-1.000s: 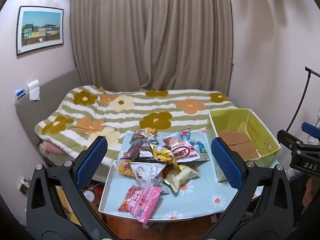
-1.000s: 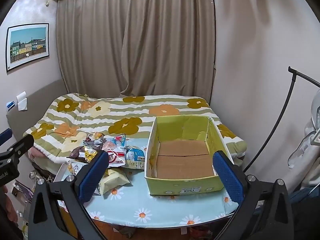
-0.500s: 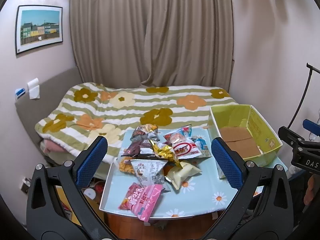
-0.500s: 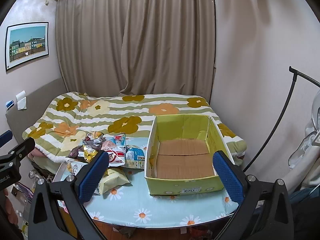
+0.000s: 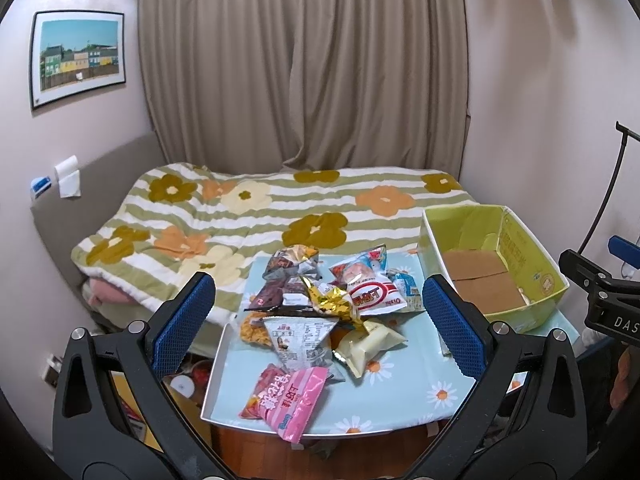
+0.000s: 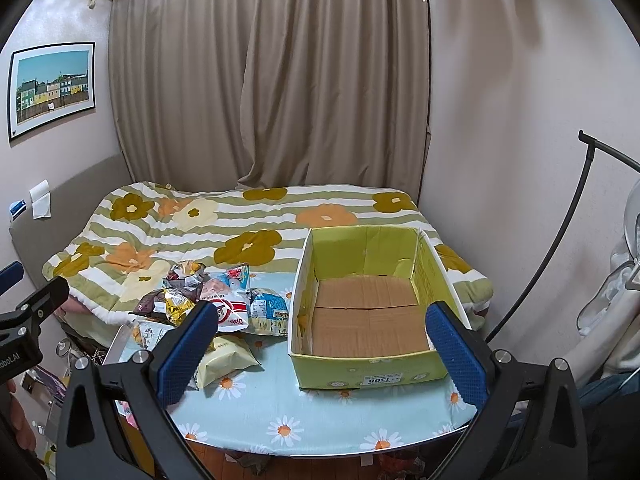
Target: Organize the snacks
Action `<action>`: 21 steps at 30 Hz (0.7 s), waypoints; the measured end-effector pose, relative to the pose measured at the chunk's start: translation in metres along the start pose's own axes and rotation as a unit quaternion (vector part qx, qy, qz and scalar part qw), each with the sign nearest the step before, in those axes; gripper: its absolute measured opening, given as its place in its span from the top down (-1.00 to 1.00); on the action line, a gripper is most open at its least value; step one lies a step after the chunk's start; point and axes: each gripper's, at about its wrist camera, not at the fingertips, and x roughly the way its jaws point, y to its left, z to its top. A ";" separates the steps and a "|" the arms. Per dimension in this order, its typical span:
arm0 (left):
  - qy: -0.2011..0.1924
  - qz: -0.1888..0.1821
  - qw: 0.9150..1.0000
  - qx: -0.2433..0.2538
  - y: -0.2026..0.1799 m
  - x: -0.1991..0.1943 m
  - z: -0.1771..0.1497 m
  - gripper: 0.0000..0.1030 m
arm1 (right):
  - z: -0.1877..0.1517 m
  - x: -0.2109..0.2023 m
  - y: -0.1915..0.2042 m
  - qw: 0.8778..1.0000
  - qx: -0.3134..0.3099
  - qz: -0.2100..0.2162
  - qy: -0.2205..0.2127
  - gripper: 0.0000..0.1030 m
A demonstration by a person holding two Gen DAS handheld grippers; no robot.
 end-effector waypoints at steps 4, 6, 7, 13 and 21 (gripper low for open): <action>0.001 0.000 1.000 0.001 0.001 0.001 -0.001 -0.99 | 0.000 0.001 0.000 1.000 0.001 0.001 0.001 -0.99; 0.000 -0.001 1.000 0.000 0.000 0.002 -0.001 -0.99 | 0.000 0.001 0.000 1.000 0.001 0.001 0.002 -0.99; 0.000 0.000 1.000 0.000 -0.001 0.002 -0.001 -0.99 | 0.000 0.001 0.000 1.000 0.001 0.001 0.002 -0.99; 0.001 0.000 1.000 0.000 -0.001 0.004 -0.002 -0.99 | 0.001 0.001 0.000 1.000 0.001 0.001 0.002 -0.99; 0.002 0.000 1.000 0.000 0.000 0.005 -0.002 -0.99 | -0.001 0.002 0.000 1.000 0.001 0.001 0.003 -0.99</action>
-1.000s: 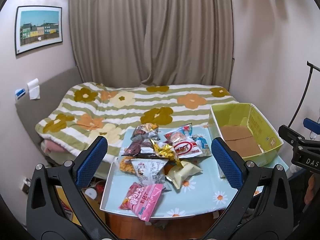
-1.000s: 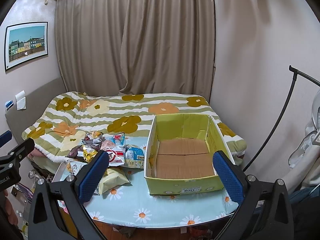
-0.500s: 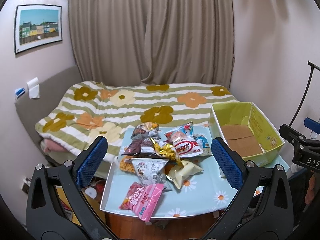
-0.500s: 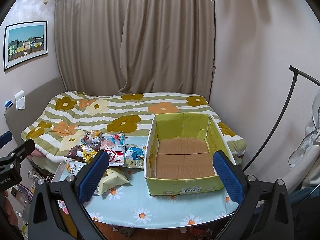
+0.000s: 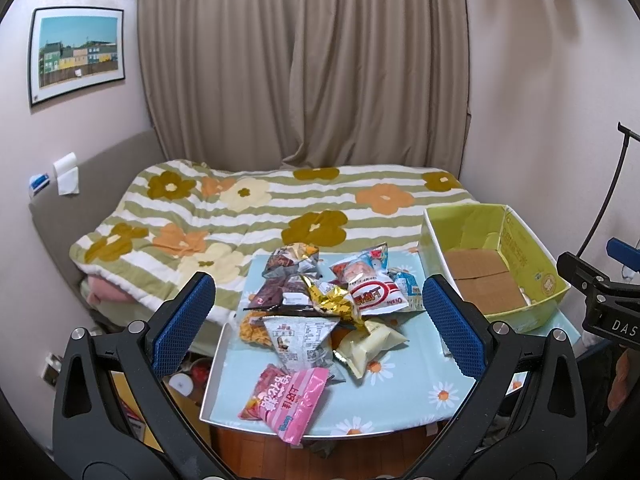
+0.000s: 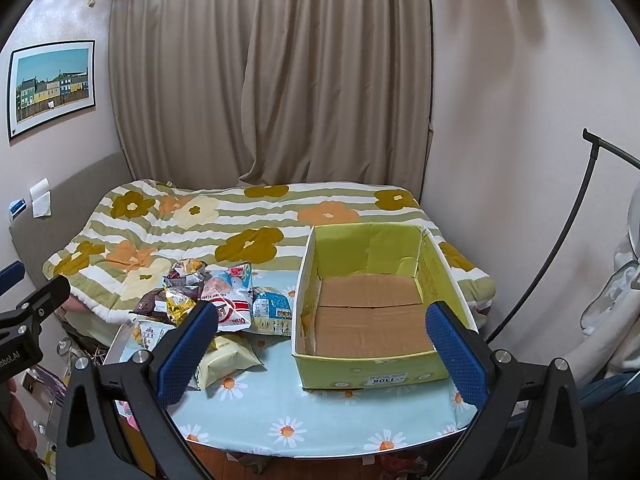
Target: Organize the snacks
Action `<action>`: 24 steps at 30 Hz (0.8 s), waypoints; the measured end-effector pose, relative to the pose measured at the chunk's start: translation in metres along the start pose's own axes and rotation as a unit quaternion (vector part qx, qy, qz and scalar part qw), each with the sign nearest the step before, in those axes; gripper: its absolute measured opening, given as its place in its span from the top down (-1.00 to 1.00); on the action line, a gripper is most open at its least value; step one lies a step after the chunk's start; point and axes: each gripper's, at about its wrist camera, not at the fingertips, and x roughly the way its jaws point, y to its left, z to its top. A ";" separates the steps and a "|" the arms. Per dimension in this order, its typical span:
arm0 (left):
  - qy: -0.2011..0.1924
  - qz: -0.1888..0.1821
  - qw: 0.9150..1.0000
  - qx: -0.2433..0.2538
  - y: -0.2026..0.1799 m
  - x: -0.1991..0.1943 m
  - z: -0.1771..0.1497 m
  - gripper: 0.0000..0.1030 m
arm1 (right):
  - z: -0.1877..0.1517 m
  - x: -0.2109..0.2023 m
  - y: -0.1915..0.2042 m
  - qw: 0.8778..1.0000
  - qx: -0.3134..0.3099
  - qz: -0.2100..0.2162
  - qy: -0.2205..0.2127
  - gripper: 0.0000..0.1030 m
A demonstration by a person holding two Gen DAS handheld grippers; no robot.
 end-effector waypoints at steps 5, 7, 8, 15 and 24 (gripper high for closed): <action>0.000 0.000 1.000 0.000 0.000 0.001 -0.001 -0.99 | 0.001 0.000 0.000 1.000 0.000 0.000 0.001 -0.99; 0.001 0.000 1.000 0.000 0.001 0.001 -0.001 -0.99 | 0.000 0.000 0.000 1.000 0.001 0.000 0.000 -0.99; 0.000 -0.001 1.000 0.000 0.001 0.001 -0.001 -0.99 | 0.001 0.000 -0.001 1.000 0.000 0.001 0.001 -0.99; 0.000 0.000 1.000 -0.001 0.000 0.001 0.001 -0.99 | -0.002 0.002 0.003 1.000 -0.001 0.003 -0.001 -0.99; -0.002 0.000 1.000 -0.001 -0.003 0.003 -0.004 -0.99 | -0.002 0.002 0.005 1.000 0.000 0.005 -0.002 -0.99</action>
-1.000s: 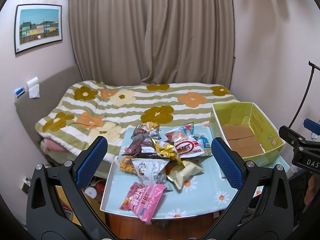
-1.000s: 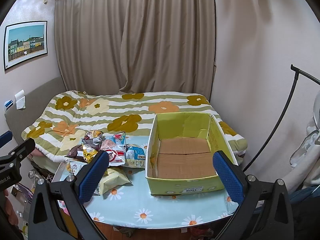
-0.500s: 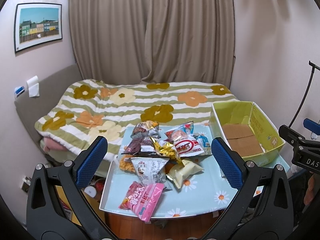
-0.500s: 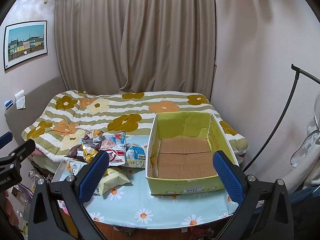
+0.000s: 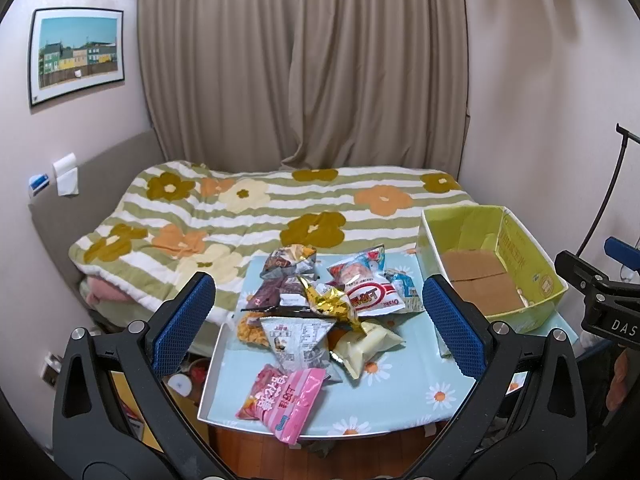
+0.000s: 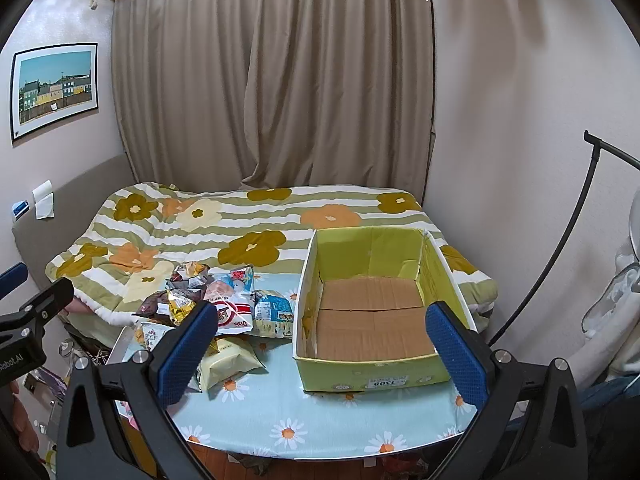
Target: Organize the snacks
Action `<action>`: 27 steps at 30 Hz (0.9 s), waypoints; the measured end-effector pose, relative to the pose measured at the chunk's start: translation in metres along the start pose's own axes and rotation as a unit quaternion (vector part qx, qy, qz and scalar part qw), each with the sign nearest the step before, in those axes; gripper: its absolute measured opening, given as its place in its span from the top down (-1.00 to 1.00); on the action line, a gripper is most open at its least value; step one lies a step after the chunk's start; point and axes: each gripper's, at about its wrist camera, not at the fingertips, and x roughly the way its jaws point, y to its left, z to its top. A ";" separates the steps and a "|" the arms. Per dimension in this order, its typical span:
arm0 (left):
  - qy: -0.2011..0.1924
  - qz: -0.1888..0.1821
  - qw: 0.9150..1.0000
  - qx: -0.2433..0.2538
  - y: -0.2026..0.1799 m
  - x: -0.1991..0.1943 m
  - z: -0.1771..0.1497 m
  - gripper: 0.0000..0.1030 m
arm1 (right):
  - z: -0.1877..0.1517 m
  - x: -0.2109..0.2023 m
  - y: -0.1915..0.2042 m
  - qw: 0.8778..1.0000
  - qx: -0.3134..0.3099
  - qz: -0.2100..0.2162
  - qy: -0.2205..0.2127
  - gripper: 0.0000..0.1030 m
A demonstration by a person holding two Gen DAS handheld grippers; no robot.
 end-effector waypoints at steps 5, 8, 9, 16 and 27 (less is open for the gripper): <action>0.002 0.001 1.000 -0.001 -0.001 0.000 0.002 -0.99 | 0.003 -0.001 0.000 1.000 -0.001 0.004 0.000 -0.99; 0.004 0.004 1.000 -0.002 -0.003 -0.002 0.004 -0.99 | 0.004 -0.001 0.000 1.000 -0.001 0.009 0.002 -0.99; 0.005 0.008 1.000 0.000 -0.004 -0.002 0.004 -0.99 | 0.005 0.000 0.000 1.000 0.000 0.012 0.004 -0.99; 0.021 0.036 0.999 -0.022 0.024 -0.003 0.018 -0.99 | 0.010 0.011 -0.006 0.999 -0.001 0.037 0.029 -1.00; 0.165 -0.002 0.986 -0.020 0.060 0.063 -0.047 -0.99 | -0.038 0.087 0.019 0.983 0.020 0.135 0.126 -1.00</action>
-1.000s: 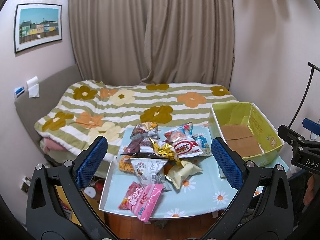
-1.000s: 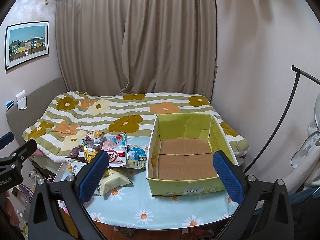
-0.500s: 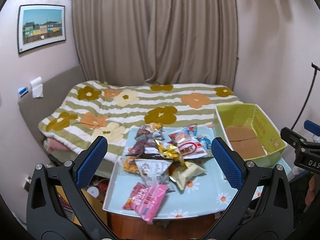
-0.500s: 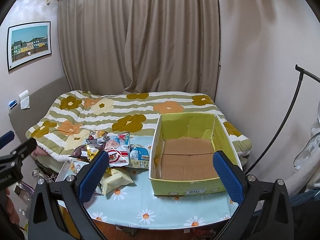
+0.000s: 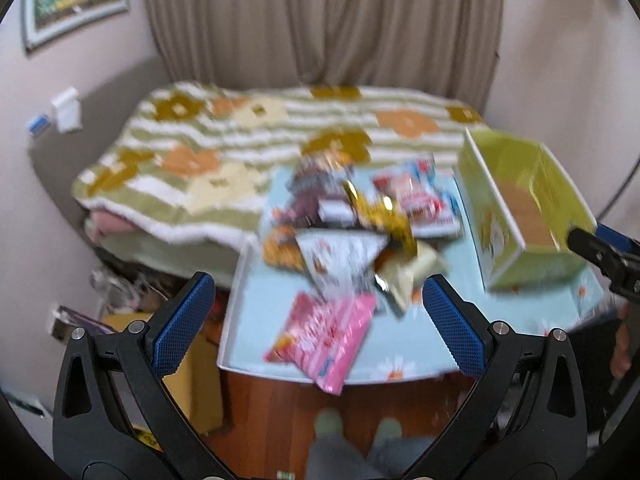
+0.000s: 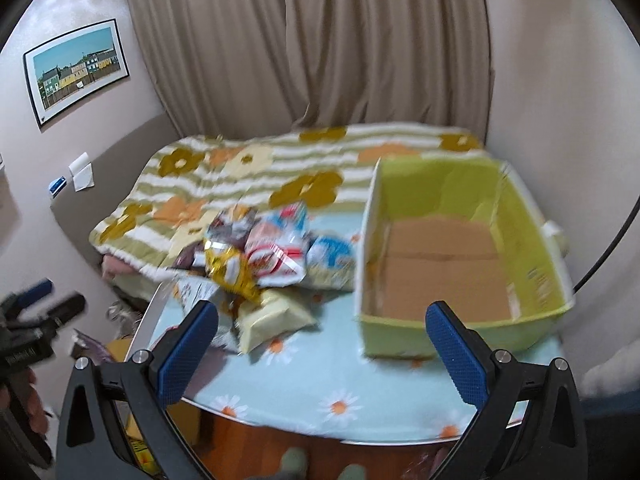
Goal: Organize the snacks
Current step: 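Grasp the pink marshmallow bag with the left gripper while the right grasps the gold candy bag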
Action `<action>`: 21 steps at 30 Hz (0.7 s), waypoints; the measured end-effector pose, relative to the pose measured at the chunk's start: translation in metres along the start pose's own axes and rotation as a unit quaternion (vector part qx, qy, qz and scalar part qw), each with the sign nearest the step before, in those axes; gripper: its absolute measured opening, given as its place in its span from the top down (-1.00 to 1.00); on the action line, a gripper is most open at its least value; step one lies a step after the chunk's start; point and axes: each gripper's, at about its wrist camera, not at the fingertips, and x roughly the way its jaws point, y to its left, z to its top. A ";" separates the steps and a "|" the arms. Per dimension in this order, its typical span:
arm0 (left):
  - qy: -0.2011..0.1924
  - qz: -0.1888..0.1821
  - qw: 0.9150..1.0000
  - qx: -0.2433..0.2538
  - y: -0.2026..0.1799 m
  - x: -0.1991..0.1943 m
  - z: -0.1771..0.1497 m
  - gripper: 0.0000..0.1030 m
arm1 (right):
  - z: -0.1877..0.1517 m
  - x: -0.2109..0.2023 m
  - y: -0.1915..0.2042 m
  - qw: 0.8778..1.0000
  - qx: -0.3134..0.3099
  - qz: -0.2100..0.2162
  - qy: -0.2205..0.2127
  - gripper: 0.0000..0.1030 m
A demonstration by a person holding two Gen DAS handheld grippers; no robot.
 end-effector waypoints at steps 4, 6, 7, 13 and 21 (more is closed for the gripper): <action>0.042 -0.029 0.998 0.030 0.003 0.036 -0.016 -0.99 | -0.009 0.033 0.011 0.999 0.020 0.019 0.031 -1.00; 0.070 -0.047 0.995 0.046 0.003 0.060 -0.026 -0.99 | -0.013 0.052 0.019 0.998 0.033 0.025 0.040 -1.00; 0.080 -0.053 0.994 0.051 0.002 0.070 -0.027 -0.99 | -0.014 0.058 0.022 0.998 0.037 0.026 0.045 -1.00; 0.136 -0.084 0.984 0.073 0.010 0.123 -0.041 -0.99 | -0.016 0.102 0.047 0.996 0.053 0.030 0.071 -1.00; 0.179 -0.113 0.973 0.093 0.018 0.171 -0.053 -0.99 | -0.001 0.147 0.081 0.995 0.054 0.033 0.080 -1.00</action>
